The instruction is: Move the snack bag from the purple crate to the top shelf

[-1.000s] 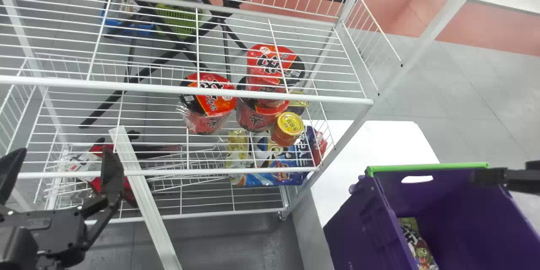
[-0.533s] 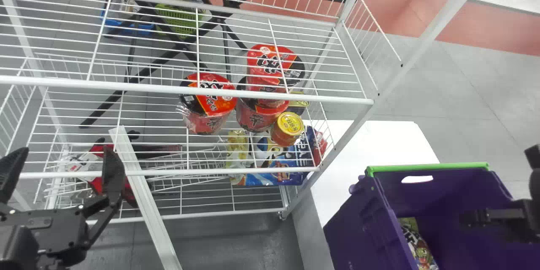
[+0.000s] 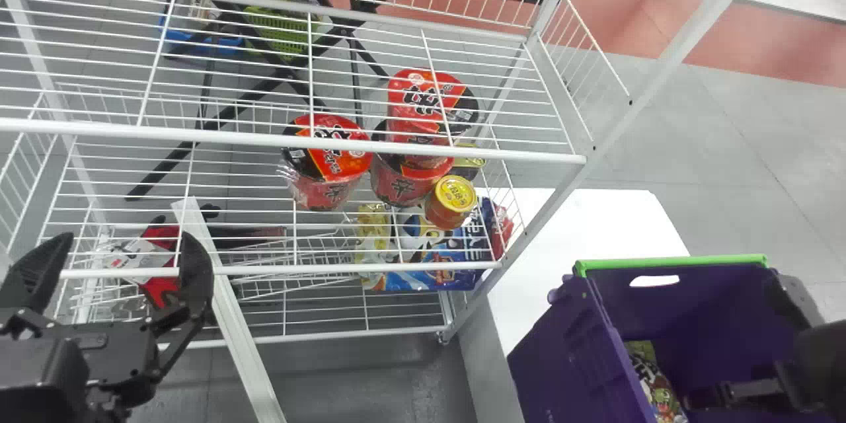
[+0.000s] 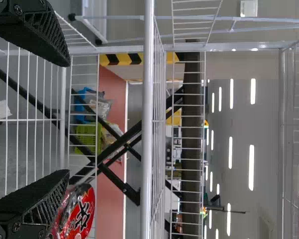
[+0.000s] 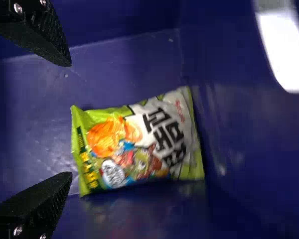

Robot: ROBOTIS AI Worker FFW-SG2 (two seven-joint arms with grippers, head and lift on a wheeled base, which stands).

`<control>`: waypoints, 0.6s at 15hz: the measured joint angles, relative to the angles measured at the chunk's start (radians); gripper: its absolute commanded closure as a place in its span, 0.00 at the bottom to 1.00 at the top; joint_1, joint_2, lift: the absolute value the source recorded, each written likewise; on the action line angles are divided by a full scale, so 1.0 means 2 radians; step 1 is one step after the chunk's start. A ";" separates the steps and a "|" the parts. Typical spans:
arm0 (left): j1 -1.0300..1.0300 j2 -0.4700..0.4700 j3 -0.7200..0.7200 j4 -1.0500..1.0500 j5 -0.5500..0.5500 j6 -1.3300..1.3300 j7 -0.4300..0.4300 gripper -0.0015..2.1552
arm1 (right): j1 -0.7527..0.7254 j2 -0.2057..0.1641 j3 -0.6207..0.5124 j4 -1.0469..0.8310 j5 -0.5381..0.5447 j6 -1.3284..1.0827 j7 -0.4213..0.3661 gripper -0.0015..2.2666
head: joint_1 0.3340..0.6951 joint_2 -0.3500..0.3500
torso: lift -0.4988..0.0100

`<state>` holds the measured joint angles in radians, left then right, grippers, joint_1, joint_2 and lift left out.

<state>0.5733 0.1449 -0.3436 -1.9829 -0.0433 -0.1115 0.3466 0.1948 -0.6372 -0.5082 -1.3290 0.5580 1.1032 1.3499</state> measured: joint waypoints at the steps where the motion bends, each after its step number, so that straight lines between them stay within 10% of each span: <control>1: -0.006 -0.001 -0.001 0.008 0.003 -0.001 -0.001 0.02 | 0.000 0.002 0.002 0.010 0.000 -0.018 0.000 0.00 | 1.00 0.00 | 0.08; 9: -0.028 -0.001 0.005 0.031 0.035 -0.009 -0.015 0.02 | -0.013 0.016 0.031 0.080 0.031 -0.093 0.000 0.00 | 1.00 0.00 | 0.08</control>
<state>0.5181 0.1436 -0.3326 -1.9206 0.0262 -0.1301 0.3171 0.1685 -0.6046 -0.4469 -1.1690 0.6194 0.9179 1.3499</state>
